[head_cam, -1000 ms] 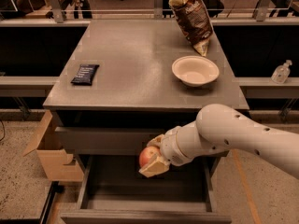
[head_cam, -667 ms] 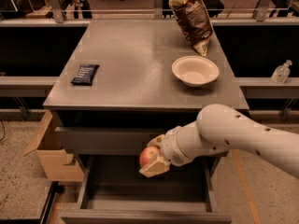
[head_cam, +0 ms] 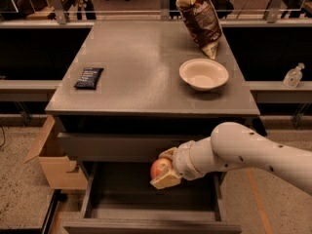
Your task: Place apple into middle drawer
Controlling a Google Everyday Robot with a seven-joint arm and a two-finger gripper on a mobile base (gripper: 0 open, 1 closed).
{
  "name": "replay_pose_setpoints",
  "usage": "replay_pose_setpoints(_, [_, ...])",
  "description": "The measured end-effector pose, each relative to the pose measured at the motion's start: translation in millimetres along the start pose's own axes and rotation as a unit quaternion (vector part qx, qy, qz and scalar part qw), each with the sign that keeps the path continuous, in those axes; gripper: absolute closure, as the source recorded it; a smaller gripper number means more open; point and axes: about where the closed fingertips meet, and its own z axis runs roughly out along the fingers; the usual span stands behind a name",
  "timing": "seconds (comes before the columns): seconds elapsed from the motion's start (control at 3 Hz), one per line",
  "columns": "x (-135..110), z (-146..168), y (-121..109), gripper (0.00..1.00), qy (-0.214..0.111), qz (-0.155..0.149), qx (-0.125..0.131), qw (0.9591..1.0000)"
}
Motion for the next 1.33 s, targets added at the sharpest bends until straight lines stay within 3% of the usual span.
replay_pose_setpoints(0.33, [35.9, 20.3, -6.8, 1.0, -0.016, 0.013, 0.004, 0.9998])
replay_pose_setpoints(1.33, [95.6, 81.1, -11.6, 1.0, -0.026, 0.048, 0.001, 0.9985])
